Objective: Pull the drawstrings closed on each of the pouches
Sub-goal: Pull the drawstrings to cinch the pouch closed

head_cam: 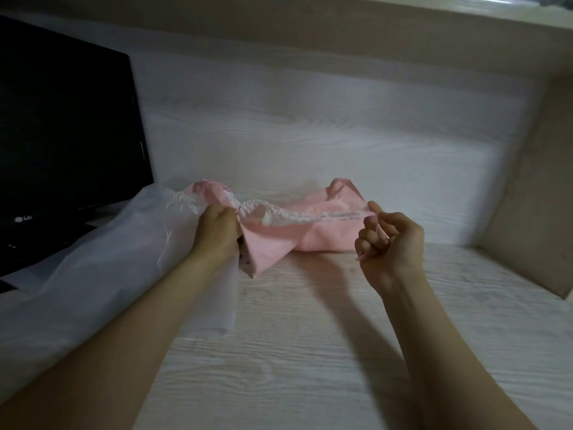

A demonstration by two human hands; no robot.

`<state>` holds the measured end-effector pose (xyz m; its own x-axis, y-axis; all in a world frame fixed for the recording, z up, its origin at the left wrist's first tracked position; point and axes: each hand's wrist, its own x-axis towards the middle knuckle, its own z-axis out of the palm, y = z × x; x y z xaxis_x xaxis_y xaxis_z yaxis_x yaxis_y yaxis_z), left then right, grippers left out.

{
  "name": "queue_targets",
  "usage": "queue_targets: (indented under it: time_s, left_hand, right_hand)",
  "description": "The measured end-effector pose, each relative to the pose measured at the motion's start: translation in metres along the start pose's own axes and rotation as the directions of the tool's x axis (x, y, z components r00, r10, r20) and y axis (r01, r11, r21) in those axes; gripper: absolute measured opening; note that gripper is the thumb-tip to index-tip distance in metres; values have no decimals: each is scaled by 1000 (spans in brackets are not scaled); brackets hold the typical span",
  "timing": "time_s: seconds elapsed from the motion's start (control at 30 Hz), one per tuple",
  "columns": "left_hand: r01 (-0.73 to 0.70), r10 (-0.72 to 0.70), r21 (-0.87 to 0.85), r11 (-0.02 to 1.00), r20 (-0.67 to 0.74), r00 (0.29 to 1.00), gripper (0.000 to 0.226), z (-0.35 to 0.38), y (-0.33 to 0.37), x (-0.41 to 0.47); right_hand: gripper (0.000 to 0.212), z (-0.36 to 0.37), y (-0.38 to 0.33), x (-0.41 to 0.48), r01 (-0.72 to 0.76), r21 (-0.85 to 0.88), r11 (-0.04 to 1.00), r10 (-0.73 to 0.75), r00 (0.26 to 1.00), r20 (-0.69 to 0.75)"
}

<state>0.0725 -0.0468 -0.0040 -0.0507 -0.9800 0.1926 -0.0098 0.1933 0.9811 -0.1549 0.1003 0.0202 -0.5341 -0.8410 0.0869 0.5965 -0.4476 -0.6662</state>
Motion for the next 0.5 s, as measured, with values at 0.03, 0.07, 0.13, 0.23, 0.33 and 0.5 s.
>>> queue_targets:
  time_s: [0.03,0.07,0.13,0.23,0.33,0.5]
  left_hand:
    - [45,-48,-76,996,-35,998,11,-1,1,2]
    - [56,-69,-151,987,-85,994,11,-3,1,4]
    - [24,-75,-273,962,-176,981,13,-4,0,4]
    - [21,-145,-472,881,-227,963,26,-1,0,3]
    - [22,-231,-646,763,-241,943,26,-1,1,5]
    - [12,-287,-717,697,-263,921,28,-1,2,8]
  right_hand:
    - [25,-2,-1,1,0,55,998,-1,1000,11]
    - [24,-3,-2,3,0,91,996,-1,1000,8]
    - [19,-6,-1,6,-3,76,997,7,999,-51]
    - [7,-8,5,10,-21,-224,974,-20,984,-179]
    - [3,-7,14,10,-70,-338,939,5,982,-189]
    - [41,-9,8,12,-20,-12,1000,17,974,-224]
